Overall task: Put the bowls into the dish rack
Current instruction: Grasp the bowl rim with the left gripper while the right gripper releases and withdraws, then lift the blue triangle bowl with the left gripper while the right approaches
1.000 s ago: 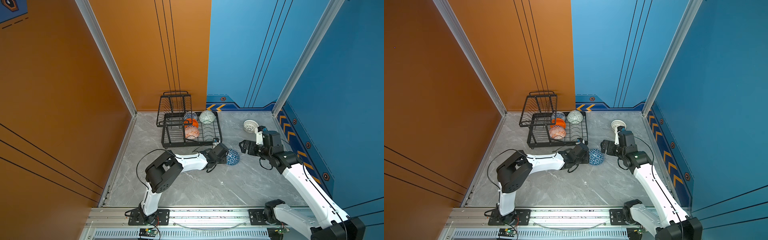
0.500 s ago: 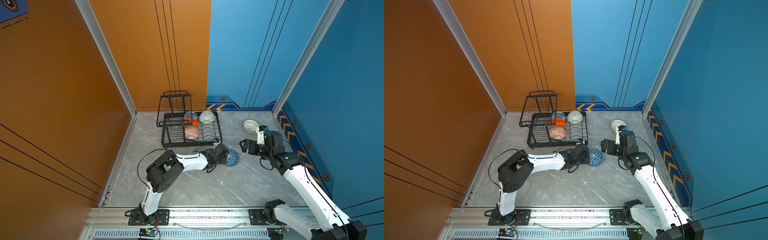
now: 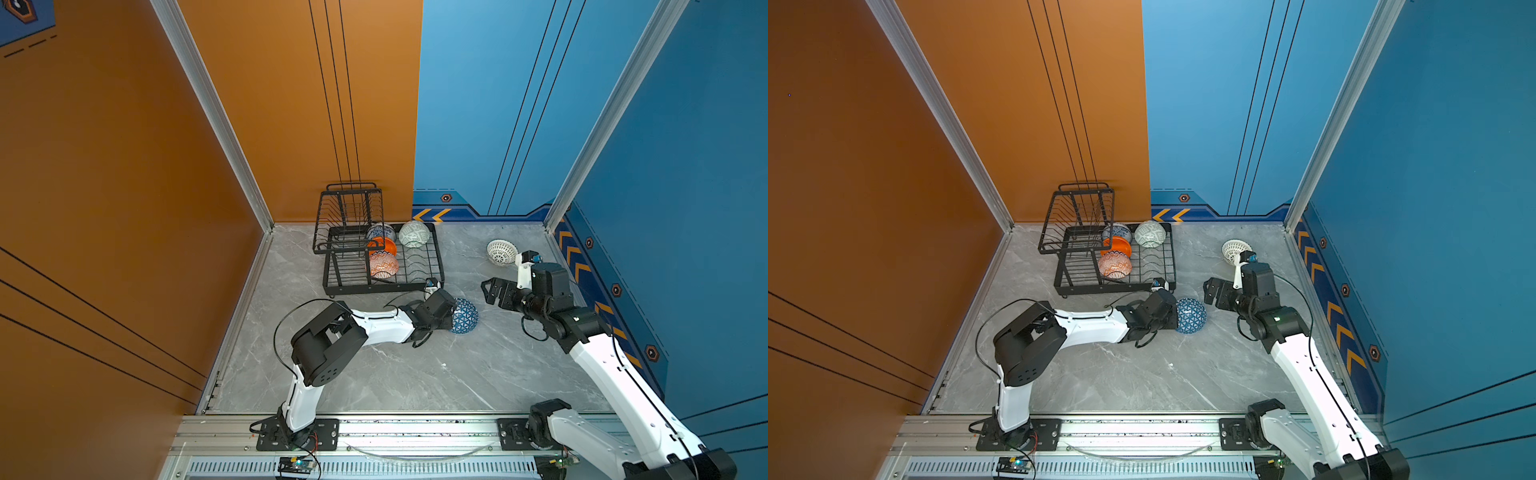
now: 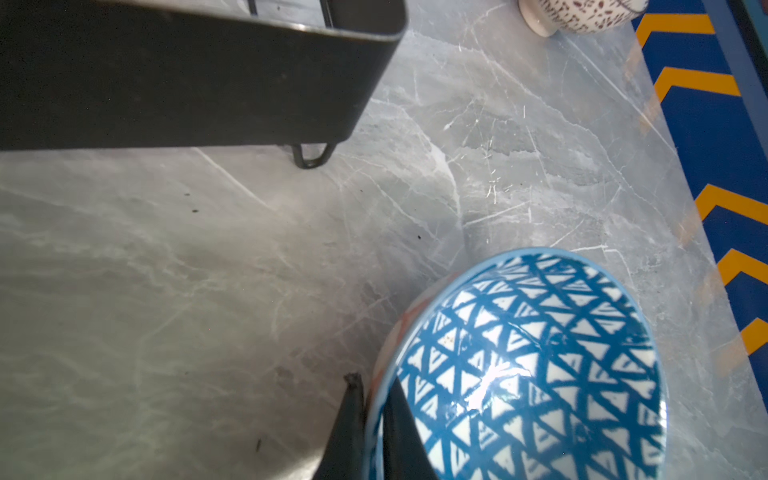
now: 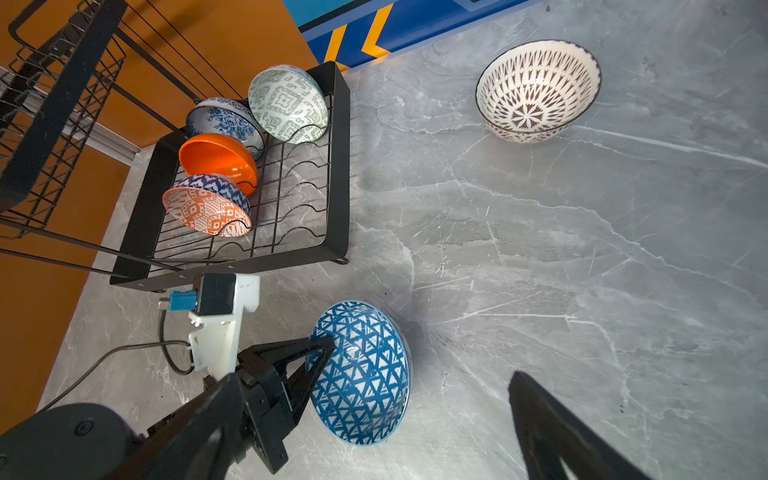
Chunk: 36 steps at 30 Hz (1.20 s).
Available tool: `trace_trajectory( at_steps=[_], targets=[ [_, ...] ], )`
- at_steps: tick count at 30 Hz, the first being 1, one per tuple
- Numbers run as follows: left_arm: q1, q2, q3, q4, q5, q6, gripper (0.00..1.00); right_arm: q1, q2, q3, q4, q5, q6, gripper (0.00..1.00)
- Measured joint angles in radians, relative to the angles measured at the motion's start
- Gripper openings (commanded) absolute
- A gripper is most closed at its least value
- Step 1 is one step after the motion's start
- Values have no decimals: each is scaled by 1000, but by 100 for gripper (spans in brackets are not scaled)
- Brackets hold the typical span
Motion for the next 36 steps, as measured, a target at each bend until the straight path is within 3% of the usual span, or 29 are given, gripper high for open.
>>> trace_trajectory(
  at_steps=[5, 11, 18, 24, 31, 36],
  targets=[
    [-3, -63, -92, 99, -84, 32, 0, -10, -9, -2, 6, -34, 38, 100],
    [-27, -154, -137, 295, -258, 167, 0, -11, -28, -7, 72, -112, 160, 100],
    [-68, -175, -223, 699, -444, 410, 0, -16, -46, -7, 250, -212, 398, 100],
    [-112, -74, -228, 1053, -589, 695, 0, 19, -65, -7, 370, -241, 564, 100],
    [-106, -29, -181, 1164, -661, 859, 0, 79, -72, -13, 451, -235, 665, 97],
    [-75, -10, -121, 1194, -668, 913, 0, 114, 13, -14, 523, -233, 715, 89]
  ],
)
